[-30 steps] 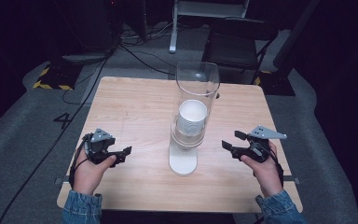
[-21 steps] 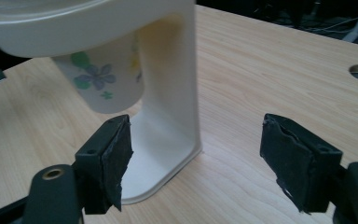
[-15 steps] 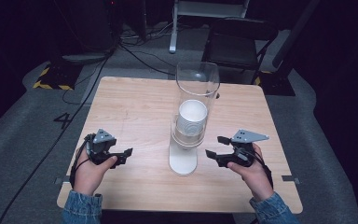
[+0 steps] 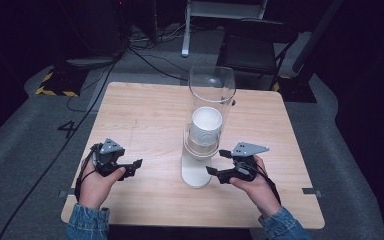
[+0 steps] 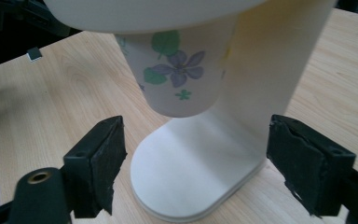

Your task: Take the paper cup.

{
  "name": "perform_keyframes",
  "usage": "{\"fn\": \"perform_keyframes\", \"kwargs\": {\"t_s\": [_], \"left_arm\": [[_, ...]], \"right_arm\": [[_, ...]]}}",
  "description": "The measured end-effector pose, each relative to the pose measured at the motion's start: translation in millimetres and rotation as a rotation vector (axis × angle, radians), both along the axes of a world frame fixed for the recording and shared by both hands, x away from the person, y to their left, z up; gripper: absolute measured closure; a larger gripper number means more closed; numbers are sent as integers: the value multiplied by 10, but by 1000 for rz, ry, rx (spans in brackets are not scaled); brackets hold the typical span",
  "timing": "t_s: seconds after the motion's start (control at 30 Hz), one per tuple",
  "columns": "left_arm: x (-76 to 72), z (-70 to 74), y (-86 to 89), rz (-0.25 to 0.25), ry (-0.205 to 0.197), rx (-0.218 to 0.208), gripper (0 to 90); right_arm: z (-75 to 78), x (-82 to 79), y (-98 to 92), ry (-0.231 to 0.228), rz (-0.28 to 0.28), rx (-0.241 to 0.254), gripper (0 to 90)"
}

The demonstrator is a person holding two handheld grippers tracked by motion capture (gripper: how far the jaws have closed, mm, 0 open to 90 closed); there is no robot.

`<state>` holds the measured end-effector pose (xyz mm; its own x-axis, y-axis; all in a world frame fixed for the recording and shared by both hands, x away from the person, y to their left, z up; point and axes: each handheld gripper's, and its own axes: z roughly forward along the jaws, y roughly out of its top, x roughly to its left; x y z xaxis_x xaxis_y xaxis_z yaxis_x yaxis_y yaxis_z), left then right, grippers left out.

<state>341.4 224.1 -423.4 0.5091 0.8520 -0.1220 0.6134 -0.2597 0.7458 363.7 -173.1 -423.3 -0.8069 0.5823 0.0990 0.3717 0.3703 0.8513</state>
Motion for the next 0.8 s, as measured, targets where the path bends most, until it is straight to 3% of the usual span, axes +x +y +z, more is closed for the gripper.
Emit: {"fn": "perform_keyframes", "kwargs": {"t_s": [0.2, 0.37, 0.4, 0.67, 0.73, 0.8], "left_arm": [[5, -6, 0, -8, 0, 6, 239], [6, -13, -5, -6, -4, 6, 238], [8, -12, -4, -8, -6, 9, 238], [5, -9, -3, -9, -5, 5, 236], [6, -17, -3, -2, -3, 8, 236], [9, -24, -4, -6, -2, 6, 236]], "right_arm": [[-55, 31, 150, -14, 15, 10, 163], [-108, 82, 231, -38, -17, 43, 160], [-140, 118, 273, -30, -25, 69, 159], [-211, 195, 366, -63, -44, 108, 161], [-203, 205, 376, -115, -33, 105, 161], [-194, 204, 385, -134, -37, 119, 163]]}}
